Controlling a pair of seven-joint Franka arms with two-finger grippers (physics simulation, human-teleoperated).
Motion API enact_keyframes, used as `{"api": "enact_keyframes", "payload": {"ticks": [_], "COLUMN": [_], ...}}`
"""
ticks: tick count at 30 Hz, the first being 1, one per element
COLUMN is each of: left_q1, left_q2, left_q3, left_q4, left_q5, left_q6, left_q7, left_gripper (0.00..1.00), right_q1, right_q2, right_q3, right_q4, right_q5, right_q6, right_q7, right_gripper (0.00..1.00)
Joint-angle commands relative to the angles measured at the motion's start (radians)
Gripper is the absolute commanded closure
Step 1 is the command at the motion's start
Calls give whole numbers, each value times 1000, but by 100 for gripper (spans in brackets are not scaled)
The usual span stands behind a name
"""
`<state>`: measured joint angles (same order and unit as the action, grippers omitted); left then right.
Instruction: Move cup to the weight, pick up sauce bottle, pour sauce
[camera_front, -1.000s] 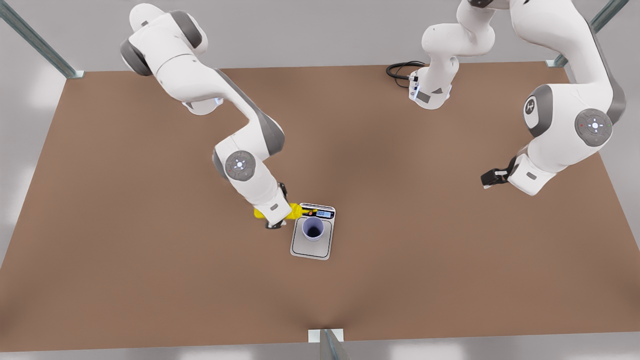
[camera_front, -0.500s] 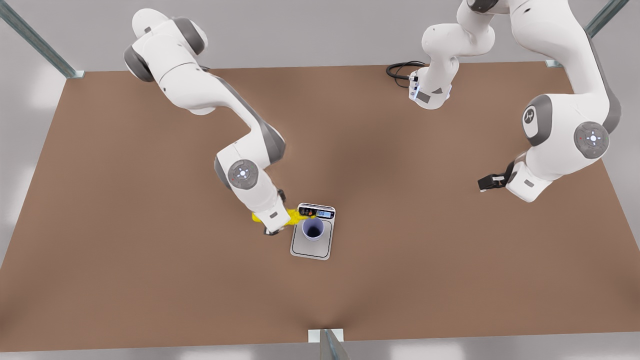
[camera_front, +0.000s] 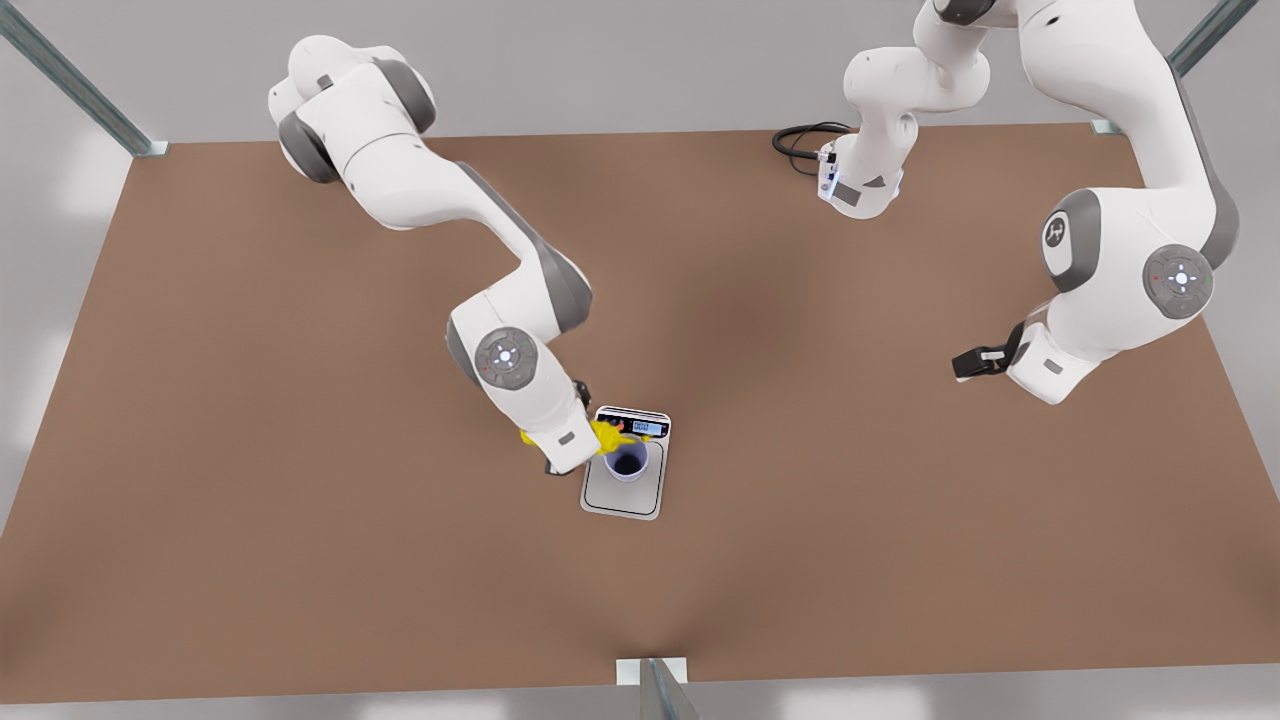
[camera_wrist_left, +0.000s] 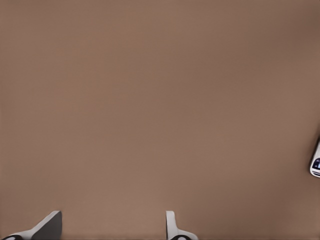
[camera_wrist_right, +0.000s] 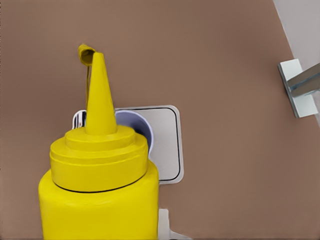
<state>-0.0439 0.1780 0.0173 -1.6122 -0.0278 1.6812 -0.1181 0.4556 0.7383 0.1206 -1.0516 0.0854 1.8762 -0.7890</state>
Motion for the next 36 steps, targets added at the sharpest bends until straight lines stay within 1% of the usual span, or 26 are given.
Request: {"api": "enact_keyframes", "payload": {"ticks": [1,4,10,13,17,18,21,24,28,36], "left_q1": [-1,-2,-7,-14,-14,-14,-13,-13,-14,-33], "left_q2": [0,-2,-2,-2,-2,-2,-2,-2,-3,-2], "left_q3": [0,0,-2,-2,-2,-2,-2,-2,-2,-2], "left_q4": [0,0,0,0,0,0,0,2,2,2], "left_q5": [0,0,0,0,0,0,0,2,2,3], "left_q6": [0,-2,-5,-5,-6,-6,-6,-2,-6,2], "left_q7": [0,-2,-5,-6,-6,-6,-5,-5,-6,-6], "left_gripper": [0,0,0,0,0,0,0,0,0,0], "right_q1": [-6,-58,-101,-118,-195,-222,-333,-336,-354,-314], "right_q2": [0,-4,-4,-8,-53,-65,-68,-66,-66,-60], "right_q3": [-1,1,1,1,2,4,7,7,5,7], "right_q4": [2,-1,-15,-60,-137,-163,-180,-194,-242,-274], "right_q5": [50,206,366,435,568,605,715,761,867,971], "right_q6": [-25,-28,-31,-25,-31,-45,-178,-183,-178,-144], "right_q7": [-13,-9,-15,-15,-81,-122,-277,-300,-409,-555], "right_gripper": [55,55,54,54,54,54,53,53,53,53]}}
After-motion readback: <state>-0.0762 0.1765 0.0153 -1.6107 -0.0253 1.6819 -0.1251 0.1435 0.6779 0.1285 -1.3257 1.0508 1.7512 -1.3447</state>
